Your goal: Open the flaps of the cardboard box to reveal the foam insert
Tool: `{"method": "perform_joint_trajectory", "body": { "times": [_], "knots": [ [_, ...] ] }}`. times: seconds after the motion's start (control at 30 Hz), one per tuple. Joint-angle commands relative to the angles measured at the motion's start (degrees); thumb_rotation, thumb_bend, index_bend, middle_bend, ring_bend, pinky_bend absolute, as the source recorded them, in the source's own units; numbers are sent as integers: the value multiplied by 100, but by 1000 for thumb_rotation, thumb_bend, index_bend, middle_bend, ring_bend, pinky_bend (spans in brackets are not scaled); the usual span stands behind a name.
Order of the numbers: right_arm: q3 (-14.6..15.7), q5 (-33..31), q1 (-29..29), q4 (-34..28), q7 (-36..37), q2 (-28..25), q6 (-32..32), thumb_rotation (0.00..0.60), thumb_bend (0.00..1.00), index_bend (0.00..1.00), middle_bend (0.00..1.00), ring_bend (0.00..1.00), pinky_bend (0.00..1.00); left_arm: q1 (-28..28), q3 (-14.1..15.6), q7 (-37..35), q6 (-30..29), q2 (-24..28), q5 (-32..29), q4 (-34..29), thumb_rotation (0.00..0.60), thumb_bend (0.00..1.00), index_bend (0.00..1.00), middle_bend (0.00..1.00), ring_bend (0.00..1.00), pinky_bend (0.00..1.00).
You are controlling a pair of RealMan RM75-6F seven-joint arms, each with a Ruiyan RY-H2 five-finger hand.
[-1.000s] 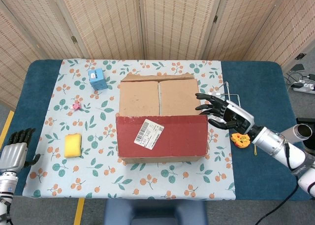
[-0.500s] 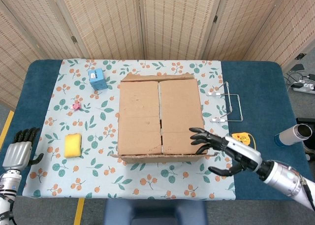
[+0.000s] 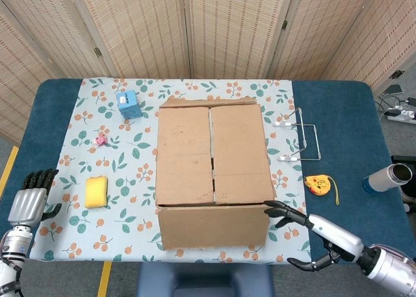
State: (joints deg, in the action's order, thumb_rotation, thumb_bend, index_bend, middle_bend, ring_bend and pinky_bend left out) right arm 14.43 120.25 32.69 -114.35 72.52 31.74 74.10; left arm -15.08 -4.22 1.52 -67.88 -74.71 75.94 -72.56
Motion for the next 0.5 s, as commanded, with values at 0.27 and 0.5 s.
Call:
{"method": "perform_joint_trajectory", "body": {
  "times": [0.27,0.5],
  "knots": [
    [-2304,-3111,741,258,-5669,1498,-918,369,406,504,749,748,698,41,-54,-444,-42,88,-4,103,600,379,0,75,106,8],
    [-2717,-4477,2037,762,-7701,1883,-2888,21,407,653,841,857,826,82,-72,-783,-56,171,11,132,600,381,0,75,143,8]
  ]
}}
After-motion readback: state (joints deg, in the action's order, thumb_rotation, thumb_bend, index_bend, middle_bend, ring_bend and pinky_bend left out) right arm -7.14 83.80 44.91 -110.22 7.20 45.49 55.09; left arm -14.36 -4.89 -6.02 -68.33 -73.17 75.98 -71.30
